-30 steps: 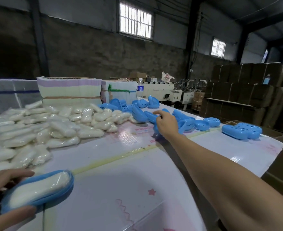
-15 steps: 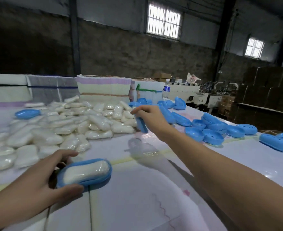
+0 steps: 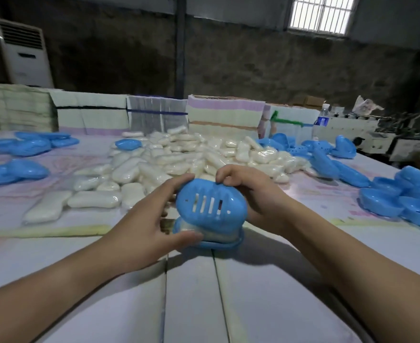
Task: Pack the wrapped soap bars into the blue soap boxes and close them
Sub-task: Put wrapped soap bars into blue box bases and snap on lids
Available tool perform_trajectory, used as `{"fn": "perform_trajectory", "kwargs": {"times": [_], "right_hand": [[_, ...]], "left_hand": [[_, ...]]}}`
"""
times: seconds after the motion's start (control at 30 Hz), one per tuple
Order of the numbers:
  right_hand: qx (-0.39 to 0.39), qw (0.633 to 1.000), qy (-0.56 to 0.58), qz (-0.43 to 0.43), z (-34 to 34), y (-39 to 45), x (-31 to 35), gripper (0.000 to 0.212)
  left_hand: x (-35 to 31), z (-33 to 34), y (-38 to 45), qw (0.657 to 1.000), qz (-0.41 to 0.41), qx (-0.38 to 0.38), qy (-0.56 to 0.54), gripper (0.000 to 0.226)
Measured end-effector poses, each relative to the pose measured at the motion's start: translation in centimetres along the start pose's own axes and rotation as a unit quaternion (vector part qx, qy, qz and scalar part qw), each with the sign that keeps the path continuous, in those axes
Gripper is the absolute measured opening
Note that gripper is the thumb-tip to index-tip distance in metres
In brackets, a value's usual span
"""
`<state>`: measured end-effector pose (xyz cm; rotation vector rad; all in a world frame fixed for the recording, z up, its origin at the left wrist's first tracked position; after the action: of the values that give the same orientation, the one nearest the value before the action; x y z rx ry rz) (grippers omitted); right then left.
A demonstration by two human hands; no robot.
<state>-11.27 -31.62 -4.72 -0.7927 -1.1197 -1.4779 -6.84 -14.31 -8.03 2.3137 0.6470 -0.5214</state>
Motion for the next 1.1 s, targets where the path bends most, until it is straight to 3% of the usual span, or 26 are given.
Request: {"fn": "perform_trajectory", "kwargs": {"times": [0.07,0.17,0.27,0.37,0.43,0.73,0.93,1.1], "right_hand": [[-0.026,0.981,-0.19,-0.033,-0.8,-0.2,0.2,0.03],[-0.027,0.897,-0.435,-0.075,-1.0,-0.3,0.1,0.03],[0.023,0.878,-0.472,-0.078,-1.0,-0.5,0.5,0.014],[0.101,0.814,-0.572,-0.004,-1.0,-1.2,0.5,0.042],[0.108,0.785,-0.61,0.018,-1.1,-1.5,0.4,0.054],[0.093,0.762,-0.64,0.001,-0.2,-2.1,1.0,0.067],[0.079,0.782,-0.619,0.003,0.0,-2.0,0.9,0.063],[0.074,0.818,-0.569,0.038,-1.1,-1.8,0.7,0.045]], "left_hand": [[0.1,0.0,0.0,1.0,-0.004,-0.005,0.015,0.081],[0.3,0.1,0.1,0.999,-0.026,0.015,0.025,0.068],[0.5,0.3,0.2,0.998,-0.036,0.037,0.028,0.065],[0.7,0.4,0.2,0.998,-0.047,0.05,0.01,0.058],[0.9,0.5,0.2,0.996,-0.06,0.068,-0.008,0.059],[0.7,0.6,0.1,0.993,-0.053,0.109,0.007,0.069],[0.8,0.0,-0.1,0.996,-0.063,0.058,0.004,0.061],[1.0,0.0,0.0,0.996,-0.078,0.05,0.012,0.046]]}}
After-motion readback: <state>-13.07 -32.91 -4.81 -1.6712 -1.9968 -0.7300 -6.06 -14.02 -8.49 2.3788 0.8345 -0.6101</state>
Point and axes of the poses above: each hand's wrist, its own y-axis towards the middle knuckle, its own z-axis out of the palm, x = y × z, the point moved 5 cm from there along y, towards the middle knuckle, and after that the axes turned 10 degrees about y, right-handed, at the moved point
